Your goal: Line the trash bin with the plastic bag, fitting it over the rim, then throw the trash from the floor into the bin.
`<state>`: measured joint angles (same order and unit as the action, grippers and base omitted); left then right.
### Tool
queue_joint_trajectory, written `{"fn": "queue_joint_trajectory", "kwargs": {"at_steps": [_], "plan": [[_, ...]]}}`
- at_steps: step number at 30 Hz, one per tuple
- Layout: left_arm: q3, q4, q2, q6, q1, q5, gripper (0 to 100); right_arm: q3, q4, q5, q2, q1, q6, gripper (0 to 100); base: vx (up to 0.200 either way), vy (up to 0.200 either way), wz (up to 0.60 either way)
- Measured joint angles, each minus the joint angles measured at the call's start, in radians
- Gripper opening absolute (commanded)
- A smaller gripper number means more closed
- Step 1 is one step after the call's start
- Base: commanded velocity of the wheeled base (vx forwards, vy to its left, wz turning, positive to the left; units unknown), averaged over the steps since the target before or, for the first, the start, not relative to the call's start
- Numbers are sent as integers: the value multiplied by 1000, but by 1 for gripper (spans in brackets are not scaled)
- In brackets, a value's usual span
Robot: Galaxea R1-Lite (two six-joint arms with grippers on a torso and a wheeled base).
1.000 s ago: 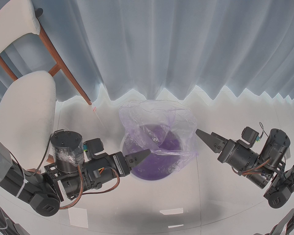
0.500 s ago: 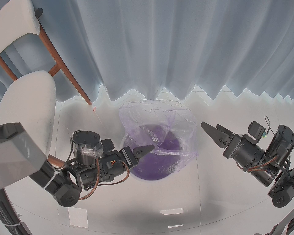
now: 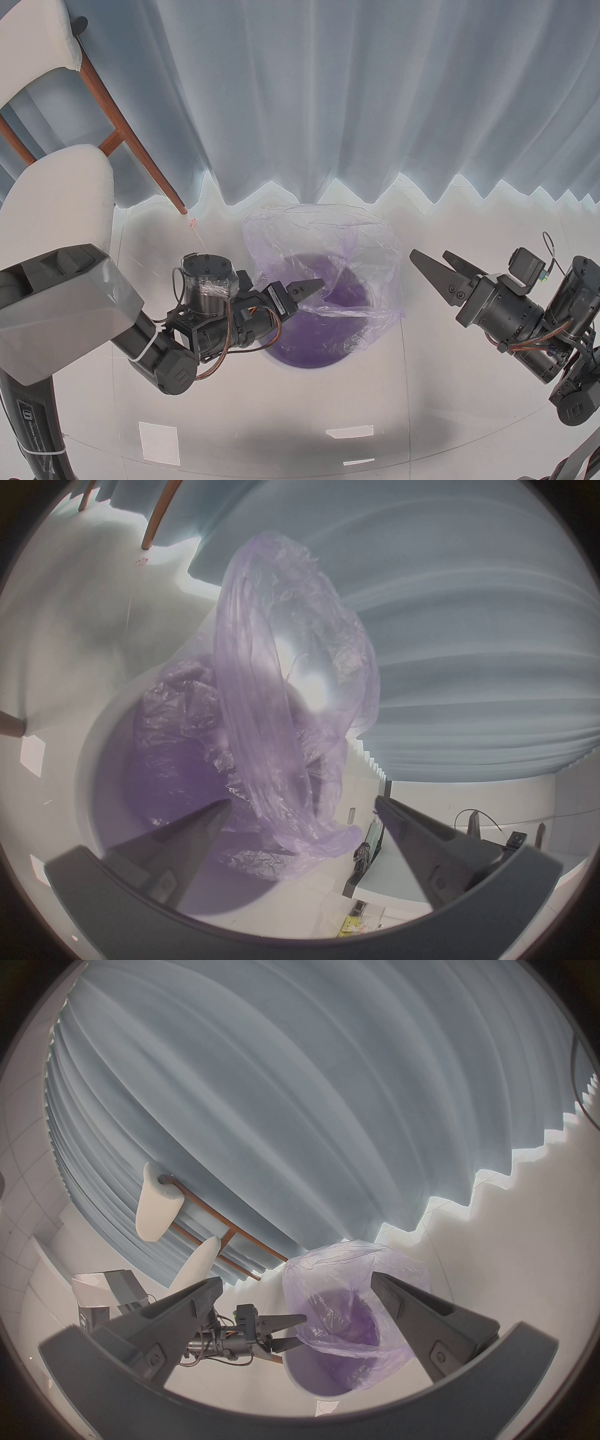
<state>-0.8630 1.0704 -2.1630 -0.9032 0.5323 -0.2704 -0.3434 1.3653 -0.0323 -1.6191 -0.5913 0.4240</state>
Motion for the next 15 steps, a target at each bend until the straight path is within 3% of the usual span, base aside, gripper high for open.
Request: {"fn": "queue_joint_trajectory", "kwargs": {"at_steps": [8,15], "plan": [[-51,-55,-29,4,-9,-15,0,-3,3,3,2,0,-13,100,0,0,0],[131,-72,74,33,-11,-17,0,-3,2,9,2,1,-27,100,0,0,0]]}}
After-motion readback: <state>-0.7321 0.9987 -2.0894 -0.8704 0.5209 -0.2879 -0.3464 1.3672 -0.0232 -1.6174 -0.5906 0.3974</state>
